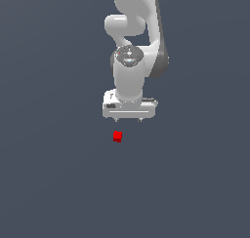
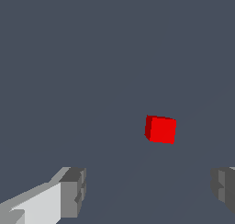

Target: Lift up the red cube by 0.2 meters.

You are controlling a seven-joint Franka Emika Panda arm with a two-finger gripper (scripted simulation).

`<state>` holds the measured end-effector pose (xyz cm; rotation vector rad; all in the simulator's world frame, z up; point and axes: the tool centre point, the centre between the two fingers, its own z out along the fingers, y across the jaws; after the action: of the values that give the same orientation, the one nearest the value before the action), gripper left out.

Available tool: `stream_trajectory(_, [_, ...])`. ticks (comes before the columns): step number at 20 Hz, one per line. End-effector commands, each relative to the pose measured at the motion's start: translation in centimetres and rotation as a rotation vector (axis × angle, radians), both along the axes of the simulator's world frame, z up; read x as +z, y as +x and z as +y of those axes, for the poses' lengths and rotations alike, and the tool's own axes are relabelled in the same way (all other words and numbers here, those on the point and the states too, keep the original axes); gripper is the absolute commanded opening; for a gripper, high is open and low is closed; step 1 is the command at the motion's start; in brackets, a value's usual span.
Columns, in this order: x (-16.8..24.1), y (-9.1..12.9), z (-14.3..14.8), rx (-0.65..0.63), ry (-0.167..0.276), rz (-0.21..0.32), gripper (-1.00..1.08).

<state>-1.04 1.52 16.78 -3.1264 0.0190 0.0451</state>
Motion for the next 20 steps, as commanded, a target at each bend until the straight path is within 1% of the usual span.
stream_trajectory(1, [0.0,0.0,0.0,0.0,0.0,0.0,1.0])
stream_trajectory(6, [-0.7,0.0,-0.3,-0.005,-0.001,-0.001,1.0])
stream_trajectory(10, [-2.4,-0.1,-0.9,-0.017,-0.003,-0.005,1.0])
stream_trajectory(14, [-5.0,-0.1,-1.8,-0.035,-0.007,-0.01,1.0])
stream_trajectory(20, [-10.1,-0.1,-3.6,-0.071,-0.013,-0.019,1.0])
